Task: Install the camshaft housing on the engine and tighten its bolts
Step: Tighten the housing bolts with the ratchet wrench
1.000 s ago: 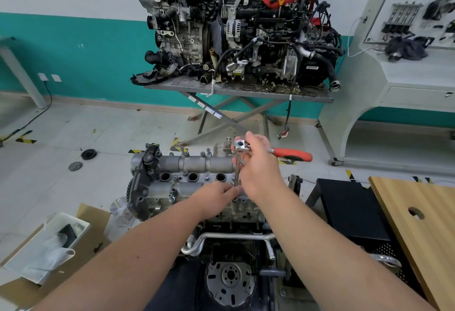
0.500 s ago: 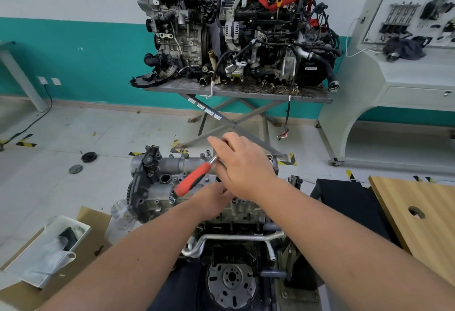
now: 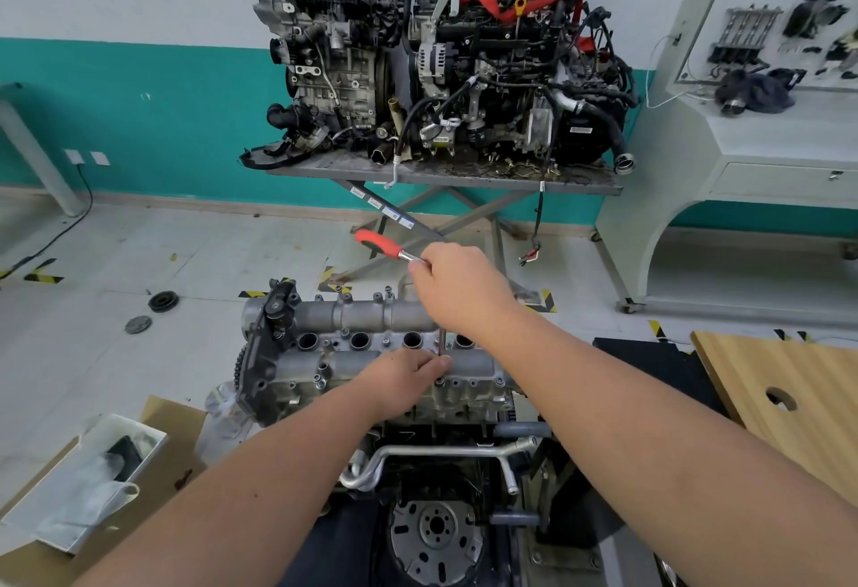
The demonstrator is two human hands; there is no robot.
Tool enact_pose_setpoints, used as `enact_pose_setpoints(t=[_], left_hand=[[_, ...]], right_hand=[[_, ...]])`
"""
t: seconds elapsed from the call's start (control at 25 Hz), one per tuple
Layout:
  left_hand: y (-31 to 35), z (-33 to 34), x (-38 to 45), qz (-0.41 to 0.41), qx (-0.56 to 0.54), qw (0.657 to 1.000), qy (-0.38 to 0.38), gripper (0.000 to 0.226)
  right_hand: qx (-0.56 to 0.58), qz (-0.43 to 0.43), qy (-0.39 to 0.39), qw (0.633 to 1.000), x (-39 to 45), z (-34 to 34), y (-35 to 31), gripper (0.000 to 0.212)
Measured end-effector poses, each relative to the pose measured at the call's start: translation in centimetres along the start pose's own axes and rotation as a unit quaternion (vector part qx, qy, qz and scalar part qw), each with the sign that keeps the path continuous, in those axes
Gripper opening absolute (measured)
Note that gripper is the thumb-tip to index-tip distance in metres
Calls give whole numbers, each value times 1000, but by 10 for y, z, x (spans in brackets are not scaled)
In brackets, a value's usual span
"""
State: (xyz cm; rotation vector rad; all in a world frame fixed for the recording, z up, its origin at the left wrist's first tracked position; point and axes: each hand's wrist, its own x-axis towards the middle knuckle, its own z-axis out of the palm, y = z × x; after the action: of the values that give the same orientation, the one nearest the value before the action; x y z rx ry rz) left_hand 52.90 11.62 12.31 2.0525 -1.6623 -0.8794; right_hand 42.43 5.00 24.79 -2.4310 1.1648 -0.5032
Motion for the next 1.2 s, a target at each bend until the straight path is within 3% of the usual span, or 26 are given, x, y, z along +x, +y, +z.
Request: enact_pose_setpoints(t=[0.04,0.08,0.12,0.16,0.2,0.24,0.28,0.32,0.4,0.44,0.48,0.56,0.68,0.8,0.96,1.04,1.12,1.2], left_hand=[[0,0,-1,1,7,1000,-1,52],[1,0,-1,4,13,1000,-2,51],[1,0,-1,5,16,1000,-2,50],[0,0,-1,6,19,1000,-2,49],[1,1,0,7,24,1000,-3,47],[1,0,0,9,29,1000,-3,46],[1,0,1,13,32,999,-3,46],[1,0,1,17,31,999,-5,45],[-1,1,3,19,23,1000,-7,46],[-1,1,3,19,22,1000,-7,46],[-2,1,3,17,20,1000,-7,46],[-3,1,4,13,17,1000,-9,40],[-7,4,6,24,3,1000,-8,24],[-10,6,7,35,-24,999,4,40],[-8,10,6,66,-73,995,30,26],[-7,10,4,76,-66,994,33,34],[-5,6,2,61,-12,998,14,40],[-3,3,1,25,18,999,6,43]], right_hand=[[179,86,-51,979,2,-1,-3,22],[371,160,-93,910,0,-1,-7,16],[534,212,-107,812,-2,1,-8,11],[640,244,-82,724,-3,6,-6,11],[701,261,-38,662,-3,13,-1,16],[734,266,11,625,-4,21,3,20],[738,255,54,622,-7,29,7,20],[706,229,94,663,-11,37,12,18],[534,101,165,823,-23,50,22,24],[427,10,221,877,-28,54,28,30],[326,-80,275,901,-29,56,34,35],[135,-241,331,902,-21,51,45,35],[-33,-319,330,888,-13,41,48,24],[-95,-334,298,889,-15,36,45,20],[-135,-396,207,884,-17,26,52,52],[-129,-433,161,878,-18,20,55,57],[-128,-442,144,876,-16,12,56,57],[-147,-432,161,875,-15,7,49,44]])
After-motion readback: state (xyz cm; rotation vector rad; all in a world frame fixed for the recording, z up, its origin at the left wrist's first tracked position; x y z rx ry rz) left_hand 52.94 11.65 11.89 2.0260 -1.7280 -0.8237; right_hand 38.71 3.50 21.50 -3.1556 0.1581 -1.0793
